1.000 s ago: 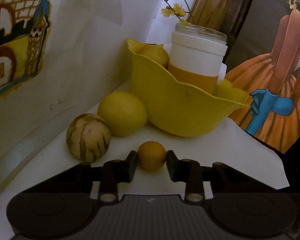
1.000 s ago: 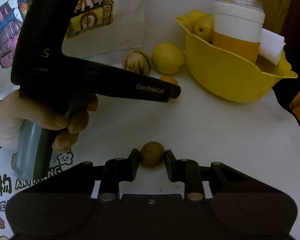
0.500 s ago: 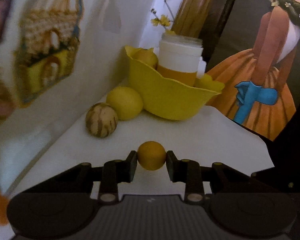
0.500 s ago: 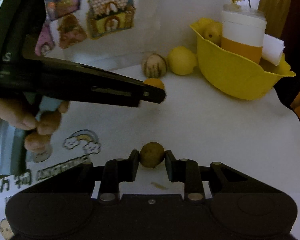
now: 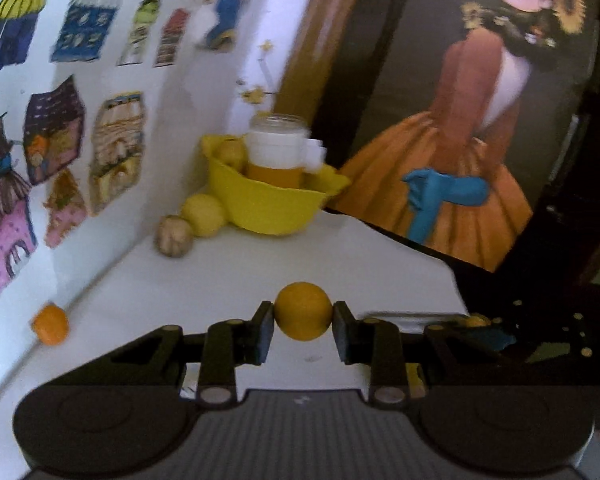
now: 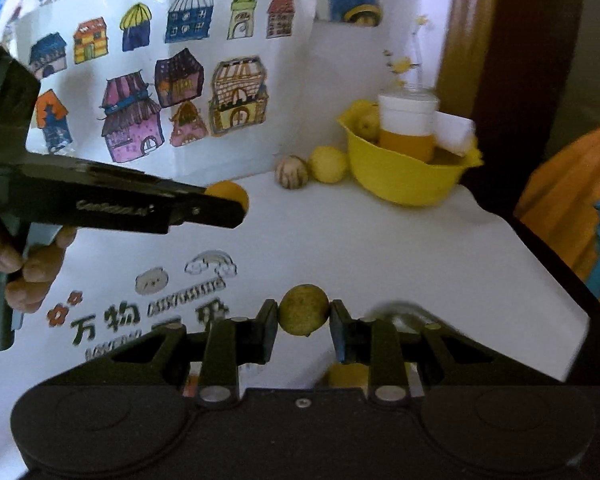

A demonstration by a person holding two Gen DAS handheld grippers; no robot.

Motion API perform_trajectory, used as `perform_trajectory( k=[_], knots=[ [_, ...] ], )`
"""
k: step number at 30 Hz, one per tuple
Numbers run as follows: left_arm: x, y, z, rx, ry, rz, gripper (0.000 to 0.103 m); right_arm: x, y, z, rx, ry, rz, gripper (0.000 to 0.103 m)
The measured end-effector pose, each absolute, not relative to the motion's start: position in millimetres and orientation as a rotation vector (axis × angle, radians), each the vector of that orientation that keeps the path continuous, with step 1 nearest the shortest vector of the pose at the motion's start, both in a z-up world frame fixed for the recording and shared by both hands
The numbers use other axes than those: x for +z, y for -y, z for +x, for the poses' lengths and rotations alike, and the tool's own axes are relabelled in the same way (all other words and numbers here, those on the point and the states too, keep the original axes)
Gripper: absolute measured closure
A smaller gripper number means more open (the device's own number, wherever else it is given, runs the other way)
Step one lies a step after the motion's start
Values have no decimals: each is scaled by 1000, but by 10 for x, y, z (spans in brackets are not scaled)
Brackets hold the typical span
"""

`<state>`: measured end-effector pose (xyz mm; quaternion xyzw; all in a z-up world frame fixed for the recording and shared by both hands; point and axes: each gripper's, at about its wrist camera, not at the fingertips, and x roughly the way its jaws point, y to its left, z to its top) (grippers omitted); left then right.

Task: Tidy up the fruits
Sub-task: 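Carry the orange with the left tool while the right tool carries the brown fruit over the tray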

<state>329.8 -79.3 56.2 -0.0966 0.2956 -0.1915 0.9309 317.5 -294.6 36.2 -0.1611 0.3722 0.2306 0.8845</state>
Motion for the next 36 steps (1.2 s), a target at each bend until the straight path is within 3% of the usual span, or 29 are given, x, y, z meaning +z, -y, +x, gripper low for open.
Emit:
perform_trajectory(
  k=[17,36],
  knots=[
    [187,2041,2652,-603,-691,-123,69,56,4203,2053,320,-792,-261,73],
    [-23,2315,2576,-620,-725,16,69,-261,4174,1721,277,-690,-289,73]
  ],
)
